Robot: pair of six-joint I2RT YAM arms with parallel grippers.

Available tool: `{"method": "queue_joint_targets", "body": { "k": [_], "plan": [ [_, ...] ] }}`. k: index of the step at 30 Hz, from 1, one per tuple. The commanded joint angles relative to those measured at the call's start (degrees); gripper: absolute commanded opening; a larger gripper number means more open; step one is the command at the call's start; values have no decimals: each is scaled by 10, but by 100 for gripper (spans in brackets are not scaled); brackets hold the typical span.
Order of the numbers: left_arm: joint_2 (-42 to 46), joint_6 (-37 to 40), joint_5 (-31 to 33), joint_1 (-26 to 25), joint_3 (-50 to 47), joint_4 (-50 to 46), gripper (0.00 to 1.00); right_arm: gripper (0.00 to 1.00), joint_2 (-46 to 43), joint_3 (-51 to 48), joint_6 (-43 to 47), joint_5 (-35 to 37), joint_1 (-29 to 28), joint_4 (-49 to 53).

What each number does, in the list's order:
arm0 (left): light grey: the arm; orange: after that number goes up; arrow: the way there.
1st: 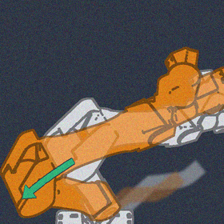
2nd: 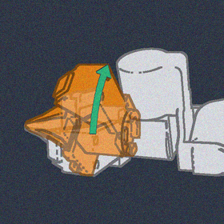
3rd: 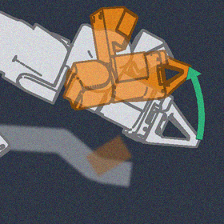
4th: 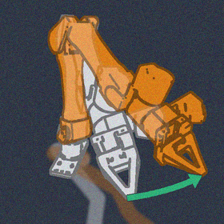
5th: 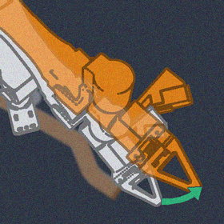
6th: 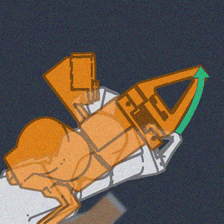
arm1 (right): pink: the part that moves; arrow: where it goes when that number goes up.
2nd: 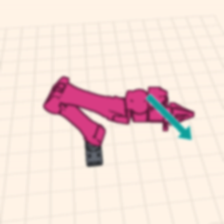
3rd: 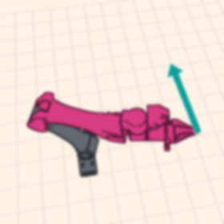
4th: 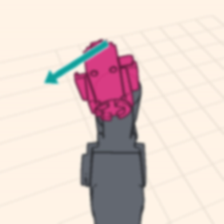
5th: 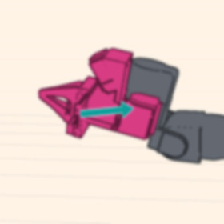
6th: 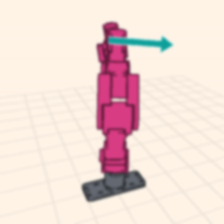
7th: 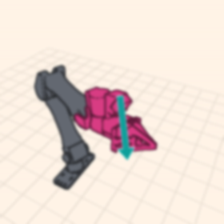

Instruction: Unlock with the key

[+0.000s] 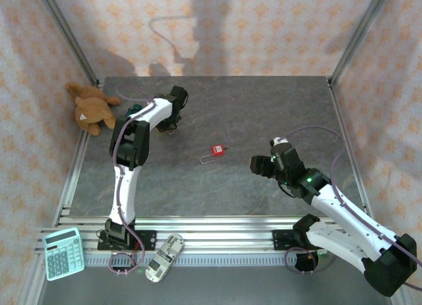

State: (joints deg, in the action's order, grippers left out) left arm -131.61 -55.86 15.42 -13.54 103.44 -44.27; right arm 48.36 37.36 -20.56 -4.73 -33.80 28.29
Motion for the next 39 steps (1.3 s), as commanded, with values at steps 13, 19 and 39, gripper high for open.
{"method": "queue_joint_targets", "body": {
  "k": [13, 19, 39],
  "plan": [
    [123, 80, 70, -84, -134, 44, 38, 70, -18, 3, 5, 0, 2, 4],
    [195, 102, 76, -111, -194, 57, 37, 70, -19, 2, 5, 7, 2, 3],
    [353, -5, 29, -437, -416, 92, 37, 71, -49, -66, -99, 190, 3, -9]
  ]
}}
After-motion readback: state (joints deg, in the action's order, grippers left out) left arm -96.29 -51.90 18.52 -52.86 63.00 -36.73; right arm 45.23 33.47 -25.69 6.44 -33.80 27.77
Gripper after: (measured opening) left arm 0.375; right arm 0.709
